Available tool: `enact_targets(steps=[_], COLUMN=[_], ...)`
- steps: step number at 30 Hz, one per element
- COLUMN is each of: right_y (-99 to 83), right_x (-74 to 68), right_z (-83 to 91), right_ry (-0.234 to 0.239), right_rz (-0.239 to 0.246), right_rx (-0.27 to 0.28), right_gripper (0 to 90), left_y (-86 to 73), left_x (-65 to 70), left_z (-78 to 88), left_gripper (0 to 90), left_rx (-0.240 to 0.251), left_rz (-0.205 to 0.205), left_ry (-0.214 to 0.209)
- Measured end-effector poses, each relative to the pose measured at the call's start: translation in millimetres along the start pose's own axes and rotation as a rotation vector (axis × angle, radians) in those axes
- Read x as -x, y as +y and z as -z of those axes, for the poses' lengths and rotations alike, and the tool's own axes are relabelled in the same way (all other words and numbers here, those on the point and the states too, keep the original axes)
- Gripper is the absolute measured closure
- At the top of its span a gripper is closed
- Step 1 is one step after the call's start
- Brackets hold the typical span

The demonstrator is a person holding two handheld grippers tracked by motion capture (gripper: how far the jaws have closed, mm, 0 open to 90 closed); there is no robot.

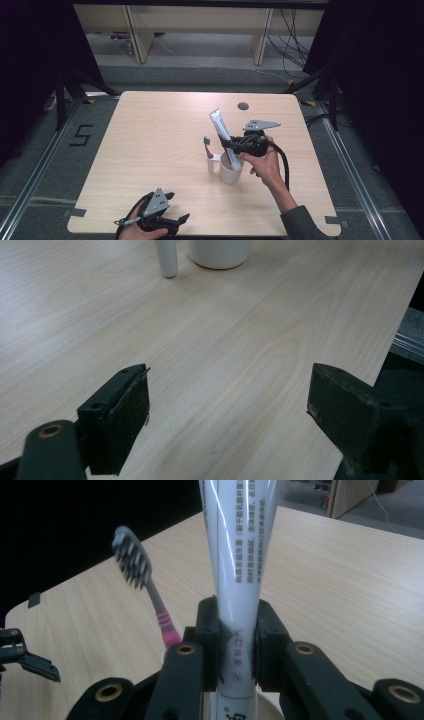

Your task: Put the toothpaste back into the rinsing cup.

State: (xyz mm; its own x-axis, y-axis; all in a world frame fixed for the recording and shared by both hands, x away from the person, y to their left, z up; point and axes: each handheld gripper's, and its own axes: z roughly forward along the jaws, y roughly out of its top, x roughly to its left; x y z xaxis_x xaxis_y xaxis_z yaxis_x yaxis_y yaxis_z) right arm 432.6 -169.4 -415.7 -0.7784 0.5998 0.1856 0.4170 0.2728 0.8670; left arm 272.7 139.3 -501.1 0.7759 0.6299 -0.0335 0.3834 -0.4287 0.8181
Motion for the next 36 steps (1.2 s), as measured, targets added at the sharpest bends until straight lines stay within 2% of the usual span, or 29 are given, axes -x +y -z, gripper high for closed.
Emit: enact_targets(steps=[1,2,4,5,6,7,8,9,10,11,14,16,18,19,21,23,24,25,26,27,28,29,30,31,32,33,34,35,36], right_y=[-2.1,-3.3,-6.4,-8.7,-10.8,-12.7,-14.1,-15.6,-16.8,-18.3,-18.9,-19.3,-19.7,-20.0,-21.0,-21.3,-21.8,-22.1,-22.8,-23.6,-23.9,-24.0,-23.9,-23.8,-24.4,-24.7,-24.7,-25.6,-25.5], right_x=[-1.6,-1.0,-0.5,-2.2,-2.1,-3.1,-0.8,-1.5,-0.5,-0.4,-0.9,-1.2,-2.9,-3.4,-4.0,-1.9,-3.2,-3.5,-3.2,-4.1,-3.7,-3.8,-6.3,-5.1,-7.3,-7.2,-7.0,-10.1,-9.6], right_z=[-1.8,-2.4,-2.3,-3.2,-4.0,-4.3,-5.4,-4.6,-6.0,-6.3,-6.7,-6.0,-5.4,-6.0,-6.2,-6.0,-5.4,-5.0,-5.8,-5.5,-4.9,-5.2,-3.2,-4.6,-2.6,-2.9,-2.0,-1.1,-0.6], right_ry=[0.009,0.017,0.0,0.018,0.004,0.019,0.019,-0.001,0.022,0.01,0.025,0.016,0.012,0.011,0.021,0.016,0.021,0.024,0.021,0.027,0.023,0.021,0.015,0.029,0.011,0.025,0.011,0.007,-0.002], right_rz=[-0.025,-0.014,0.006,-0.021,-0.019,-0.031,-0.002,-0.013,-0.009,-0.01,-0.007,0.01,-0.002,-0.001,-0.009,0.021,0.004,0.002,0.021,0.011,0.033,0.041,0.018,0.051,0.036,0.038,0.066,0.031,0.063], right_rx=[0.003,0.001,0.006,0.003,0.009,0.0,0.004,-0.002,-0.003,0.008,0.015,0.017,0.01,0.018,0.023,0.03,0.024,0.021,0.035,0.029,0.03,0.037,0.015,0.026,0.018,0.017,0.018,0.007,0.006], right_gripper=[76.9,76.9,76.9,76.9,76.8,76.9,76.8,76.8,76.8,76.7,76.7,76.7,76.7,76.7,76.7,76.6,76.6,76.6,76.5,76.5,76.5,76.5,76.5,76.4,76.5,76.5,76.5,76.4,76.4], left_y=[-0.7,-0.6,-0.3,-0.3,-0.7,-0.7,-0.7,-0.5,-0.1,-0.4,-0.4,-0.2,-0.6,-0.1,0.1,-0.7,-0.7,-0.1,0.2,-0.1,-0.8,-0.8,-0.2,-0.3,-0.3,-0.5,-0.9,-0.6,-0.4], left_x=[1.9,-0.6,0.8,0.7,0.6,0.0,0.2,-0.2,1.5,1.9,0.9,1.1,1.8,0.0,-0.4,0.5,1.7,1.2,-0.7,0.1,1.7,1.0,-0.5,0.3,0.6,1.0,1.3,0.9,0.4], left_z=[-1.4,0.5,-0.6,-0.6,-0.7,0.0,0.0,-0.4,-0.5,-0.9,-0.6,-0.5,-0.7,0.9,1.1,0.5,-0.4,0.2,1.4,1.0,-0.4,0.0,1.1,0.1,0.1,-0.4,-0.9,-0.5,0.0], left_gripper=[16.6,16.6,16.6,16.6,16.6,16.6,16.6,16.6,16.6,16.6,16.6,16.6,16.6,16.6,16.6,16.6,16.6,16.6,16.6,16.6,16.6,16.6,16.6,16.6,16.6,16.6,16.6,16.6,16.6], left_rx=[0.026,-0.003,0.014,0.014,0.016,0.006,0.009,0.01,0.021,0.028,0.019,0.019,0.029,0.004,0.0,0.014,0.031,0.022,-0.001,0.006,0.031,0.023,0.001,0.015,0.013,0.017,0.026,0.02,0.013], left_rz=[0.025,-0.008,0.019,0.018,0.013,0.001,0.004,0.002,0.023,0.025,0.023,0.023,0.025,0.003,0.002,0.008,0.026,0.025,0.001,0.006,0.027,0.018,0.001,0.018,0.02,0.024,0.026,0.025,0.019], left_ry=[-0.011,-0.005,-0.006,-0.005,-0.005,-0.003,-0.004,-0.002,-0.006,-0.004,-0.012,-0.006,-0.005,0.004,0.005,0.004,-0.002,-0.003,0.004,0.005,-0.002,0.0,0.005,-0.002,-0.004,-0.012,-0.012,-0.013,-0.006])
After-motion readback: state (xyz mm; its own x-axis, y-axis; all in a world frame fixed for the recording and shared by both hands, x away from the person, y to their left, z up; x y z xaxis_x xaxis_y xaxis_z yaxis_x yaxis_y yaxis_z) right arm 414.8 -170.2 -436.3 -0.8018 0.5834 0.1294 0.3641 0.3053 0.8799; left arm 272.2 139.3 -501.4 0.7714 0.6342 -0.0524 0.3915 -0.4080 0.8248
